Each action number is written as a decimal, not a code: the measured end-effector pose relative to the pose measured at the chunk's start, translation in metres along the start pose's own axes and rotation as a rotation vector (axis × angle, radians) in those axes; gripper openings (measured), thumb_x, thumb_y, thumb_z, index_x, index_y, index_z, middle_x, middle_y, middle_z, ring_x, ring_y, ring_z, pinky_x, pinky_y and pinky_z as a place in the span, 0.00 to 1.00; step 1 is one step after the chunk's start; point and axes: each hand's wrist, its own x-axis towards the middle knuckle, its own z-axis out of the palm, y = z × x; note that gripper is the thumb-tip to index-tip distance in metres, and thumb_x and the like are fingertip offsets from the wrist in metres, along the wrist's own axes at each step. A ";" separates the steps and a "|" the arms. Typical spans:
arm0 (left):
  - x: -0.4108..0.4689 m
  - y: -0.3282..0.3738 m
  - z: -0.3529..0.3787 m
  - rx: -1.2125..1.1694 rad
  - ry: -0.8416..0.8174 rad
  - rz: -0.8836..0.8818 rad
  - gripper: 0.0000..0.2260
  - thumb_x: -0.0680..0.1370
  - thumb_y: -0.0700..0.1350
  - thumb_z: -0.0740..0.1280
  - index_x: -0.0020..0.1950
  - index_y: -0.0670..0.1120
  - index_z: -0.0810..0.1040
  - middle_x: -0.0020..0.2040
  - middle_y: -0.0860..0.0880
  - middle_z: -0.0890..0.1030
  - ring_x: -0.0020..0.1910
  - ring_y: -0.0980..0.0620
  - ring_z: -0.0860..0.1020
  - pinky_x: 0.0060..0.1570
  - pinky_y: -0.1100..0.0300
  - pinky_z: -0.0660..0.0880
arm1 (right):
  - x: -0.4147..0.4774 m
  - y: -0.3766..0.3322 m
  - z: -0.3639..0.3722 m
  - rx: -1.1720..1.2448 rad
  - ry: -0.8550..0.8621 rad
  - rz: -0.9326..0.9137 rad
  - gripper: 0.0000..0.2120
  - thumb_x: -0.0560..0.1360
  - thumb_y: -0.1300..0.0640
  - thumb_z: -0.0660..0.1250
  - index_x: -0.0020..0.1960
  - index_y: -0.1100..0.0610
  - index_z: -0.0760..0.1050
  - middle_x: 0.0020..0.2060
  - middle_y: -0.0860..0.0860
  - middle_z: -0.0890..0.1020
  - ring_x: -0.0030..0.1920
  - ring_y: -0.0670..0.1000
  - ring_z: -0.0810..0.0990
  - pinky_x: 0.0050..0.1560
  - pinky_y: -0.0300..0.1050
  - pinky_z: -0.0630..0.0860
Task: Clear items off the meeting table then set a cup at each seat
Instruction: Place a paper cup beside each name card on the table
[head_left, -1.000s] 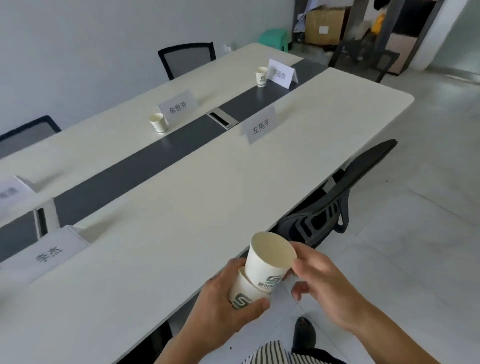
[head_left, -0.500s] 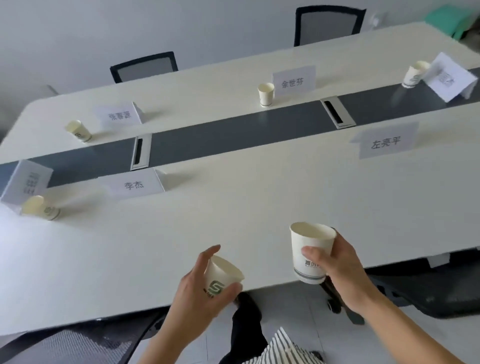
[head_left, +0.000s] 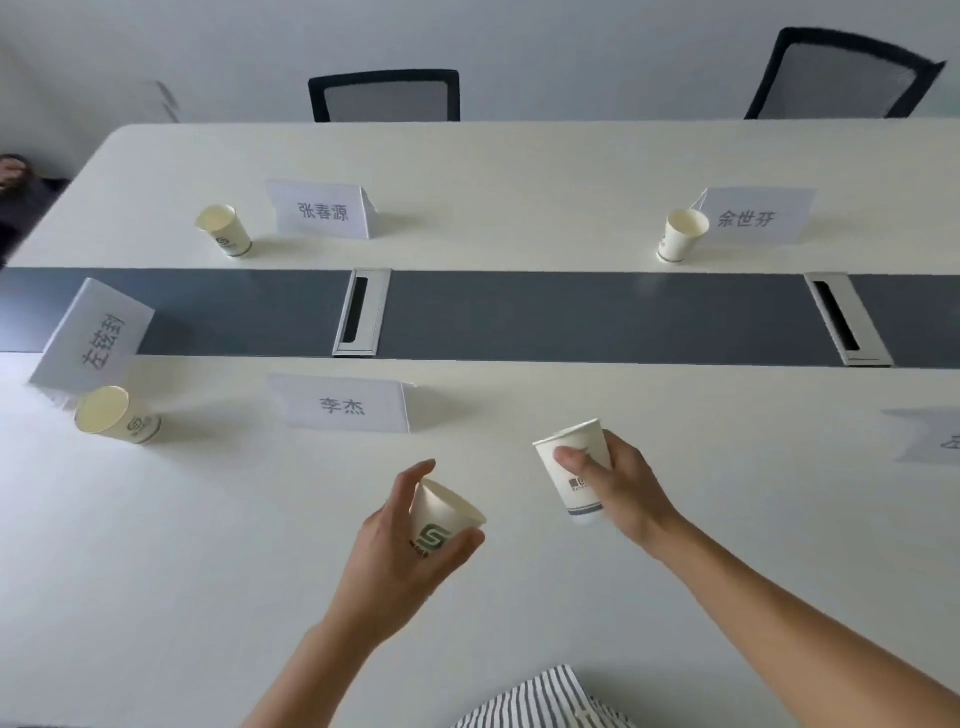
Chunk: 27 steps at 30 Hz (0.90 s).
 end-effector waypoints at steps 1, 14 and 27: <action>0.006 -0.004 -0.005 -0.012 0.007 -0.012 0.32 0.67 0.61 0.74 0.67 0.61 0.65 0.41 0.55 0.80 0.37 0.59 0.80 0.32 0.61 0.79 | 0.019 -0.007 0.011 -0.034 0.003 -0.011 0.24 0.60 0.34 0.69 0.48 0.48 0.78 0.39 0.43 0.83 0.41 0.48 0.82 0.40 0.44 0.78; 0.039 -0.057 -0.033 -0.183 0.073 -0.282 0.32 0.64 0.65 0.72 0.65 0.68 0.65 0.41 0.56 0.81 0.36 0.56 0.81 0.31 0.60 0.78 | 0.218 -0.023 0.117 -0.355 0.079 -0.150 0.33 0.61 0.48 0.78 0.62 0.48 0.67 0.54 0.45 0.78 0.53 0.51 0.77 0.48 0.45 0.74; 0.070 -0.043 -0.024 -0.154 -0.005 -0.303 0.36 0.66 0.62 0.72 0.71 0.55 0.64 0.42 0.53 0.80 0.32 0.55 0.78 0.32 0.60 0.76 | 0.209 0.008 0.088 -0.471 0.041 -0.141 0.43 0.64 0.51 0.79 0.73 0.52 0.61 0.62 0.49 0.74 0.60 0.48 0.75 0.54 0.40 0.67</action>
